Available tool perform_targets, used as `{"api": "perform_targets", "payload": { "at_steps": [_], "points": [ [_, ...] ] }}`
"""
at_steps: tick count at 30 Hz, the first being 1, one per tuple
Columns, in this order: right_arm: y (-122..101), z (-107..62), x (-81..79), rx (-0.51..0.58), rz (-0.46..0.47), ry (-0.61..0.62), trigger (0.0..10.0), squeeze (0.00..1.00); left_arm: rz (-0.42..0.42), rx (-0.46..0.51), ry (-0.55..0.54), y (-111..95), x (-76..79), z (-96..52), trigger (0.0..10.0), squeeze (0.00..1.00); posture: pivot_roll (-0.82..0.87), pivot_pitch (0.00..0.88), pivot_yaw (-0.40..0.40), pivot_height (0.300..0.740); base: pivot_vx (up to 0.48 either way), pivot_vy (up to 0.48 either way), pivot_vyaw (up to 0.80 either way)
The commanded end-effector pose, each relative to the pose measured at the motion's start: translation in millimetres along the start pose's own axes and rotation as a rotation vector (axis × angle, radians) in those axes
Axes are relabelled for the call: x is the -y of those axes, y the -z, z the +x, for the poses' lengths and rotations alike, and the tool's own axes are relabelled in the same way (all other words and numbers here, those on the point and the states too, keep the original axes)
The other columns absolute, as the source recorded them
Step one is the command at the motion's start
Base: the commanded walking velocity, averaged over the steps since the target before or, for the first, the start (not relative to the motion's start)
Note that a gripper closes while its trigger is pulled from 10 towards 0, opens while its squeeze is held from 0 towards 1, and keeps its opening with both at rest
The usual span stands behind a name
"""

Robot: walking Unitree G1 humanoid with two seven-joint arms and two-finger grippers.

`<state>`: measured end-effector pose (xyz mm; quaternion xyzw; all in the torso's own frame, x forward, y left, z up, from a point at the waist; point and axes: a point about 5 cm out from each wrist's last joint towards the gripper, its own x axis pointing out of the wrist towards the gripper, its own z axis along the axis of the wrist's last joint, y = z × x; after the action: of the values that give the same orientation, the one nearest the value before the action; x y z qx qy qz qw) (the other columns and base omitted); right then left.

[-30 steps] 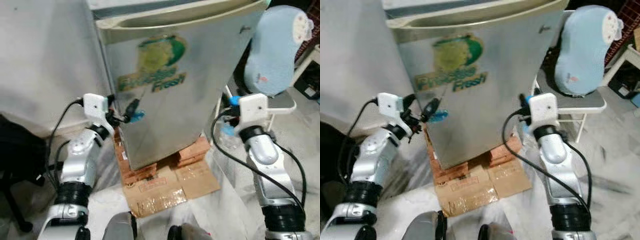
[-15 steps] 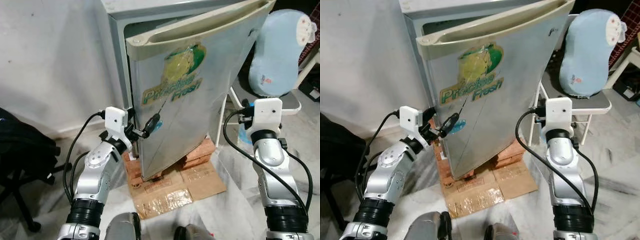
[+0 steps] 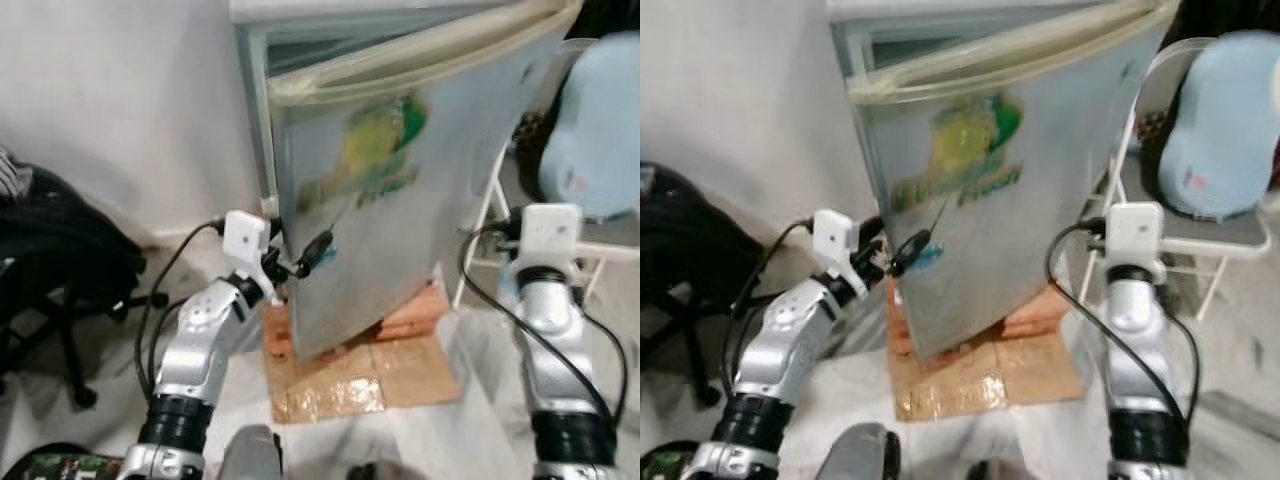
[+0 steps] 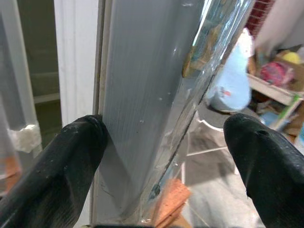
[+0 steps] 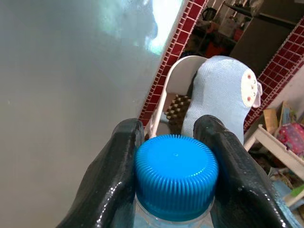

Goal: Restocking fridge

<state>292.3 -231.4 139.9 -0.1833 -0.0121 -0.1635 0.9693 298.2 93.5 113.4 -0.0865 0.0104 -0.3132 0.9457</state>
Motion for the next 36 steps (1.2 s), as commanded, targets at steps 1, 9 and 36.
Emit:
{"api": "perform_targets", "payload": {
  "at_steps": [1, 9, 36],
  "points": [
    [1.3, 1.2, 17.8, -0.008, -0.049, 0.078, 10.0, 0.00, 0.059, 0.046, 0.224, -18.6, 39.5, 23.3, 10.0, 0.00, -0.05, 0.087, -0.006, 0.740, 0.289, -0.375, 0.00],
    [6.1, 1.4, 19.0, -0.041, -0.031, 0.091, 10.0, 0.00, 0.080, 0.033, 0.200, -17.2, 40.3, 24.1, 10.0, 0.00, -0.05, 0.087, -0.005, 0.740, 0.102, -0.135, 0.00],
    [20.9, -37.3, 36.0, -0.122, -0.102, 0.070, 10.0, 0.00, 0.000, -0.133, 0.461, -26.9, 41.2, -36.7, 10.0, 0.00, -0.08, 0.083, -0.037, 0.740, 0.000, 0.000, -0.16]
  ]
}}
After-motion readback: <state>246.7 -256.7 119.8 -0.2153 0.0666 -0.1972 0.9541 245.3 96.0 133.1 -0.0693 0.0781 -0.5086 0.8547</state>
